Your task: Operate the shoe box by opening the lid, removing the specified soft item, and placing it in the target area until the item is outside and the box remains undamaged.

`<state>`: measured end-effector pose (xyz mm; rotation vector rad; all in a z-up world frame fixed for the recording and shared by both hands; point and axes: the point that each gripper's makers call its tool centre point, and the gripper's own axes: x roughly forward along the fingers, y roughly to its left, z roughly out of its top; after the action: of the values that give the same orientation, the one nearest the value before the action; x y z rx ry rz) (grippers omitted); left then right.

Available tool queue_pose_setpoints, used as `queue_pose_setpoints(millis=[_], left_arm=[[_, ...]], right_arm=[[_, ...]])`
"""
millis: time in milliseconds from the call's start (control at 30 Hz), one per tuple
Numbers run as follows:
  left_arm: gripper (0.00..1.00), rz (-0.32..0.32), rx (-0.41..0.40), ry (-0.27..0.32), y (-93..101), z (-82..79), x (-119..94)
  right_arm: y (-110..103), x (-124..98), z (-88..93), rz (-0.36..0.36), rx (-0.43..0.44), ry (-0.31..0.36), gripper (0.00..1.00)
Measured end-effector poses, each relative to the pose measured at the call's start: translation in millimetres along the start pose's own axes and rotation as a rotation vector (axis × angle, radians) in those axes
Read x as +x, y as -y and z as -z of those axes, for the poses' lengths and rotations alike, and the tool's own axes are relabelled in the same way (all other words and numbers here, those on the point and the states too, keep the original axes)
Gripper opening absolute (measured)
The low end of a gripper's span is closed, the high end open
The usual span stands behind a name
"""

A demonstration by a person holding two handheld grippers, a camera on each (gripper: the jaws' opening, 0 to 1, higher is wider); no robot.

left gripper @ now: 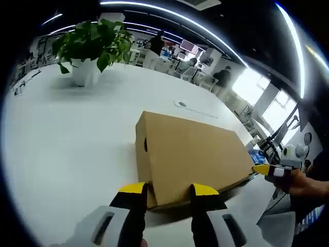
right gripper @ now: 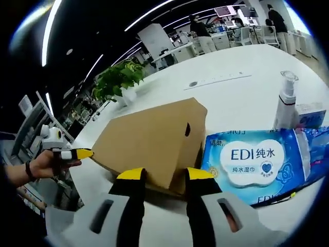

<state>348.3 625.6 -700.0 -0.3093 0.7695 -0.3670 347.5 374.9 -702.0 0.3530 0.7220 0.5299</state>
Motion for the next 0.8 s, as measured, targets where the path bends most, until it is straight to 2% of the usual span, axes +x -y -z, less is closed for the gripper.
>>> queue_pose_setpoints(millis=[200, 333, 400, 467, 533, 633, 700, 800], left_arm=[[0.34, 0.005, 0.003, -0.002, -1.5, 0.2, 0.0], [0.34, -0.008, 0.029, 0.003, 0.9, 1.1, -3.6], [0.36, -0.021, 0.045, 0.016, 3.4, -0.1, -10.2], [0.37, -0.042, 0.068, 0.042, 5.1, -2.9, -18.5], [0.39, -0.061, 0.104, 0.057, 8.7, -4.3, -25.4], [0.41, -0.057, 0.194, 0.07, 20.3, -7.8, -28.2], [0.43, -0.047, 0.257, 0.077, 34.7, -11.9, -29.3], [0.44, -0.022, 0.275, 0.103, 57.1, -19.8, -29.5]], right_arm=[[-0.1, 0.0, 0.1, 0.001, -0.011, 0.001, 0.28], [-0.8, -3.5, -2.4, 0.009, -0.051, -0.001, 0.27], [7.3, -9.2, -4.9, 0.027, -0.064, 0.017, 0.28], [11.6, -20.3, -13.7, 0.034, -0.053, 0.067, 0.33], [22.4, -39.3, -22.7, 0.072, -0.054, 0.123, 0.37], [38.1, -68.6, -23.6, 0.128, -0.072, 0.146, 0.4], [46.7, -88.6, -24.4, 0.159, -0.088, 0.169, 0.42], [57.7, -116.7, -28.2, 0.215, -0.109, 0.214, 0.48]])
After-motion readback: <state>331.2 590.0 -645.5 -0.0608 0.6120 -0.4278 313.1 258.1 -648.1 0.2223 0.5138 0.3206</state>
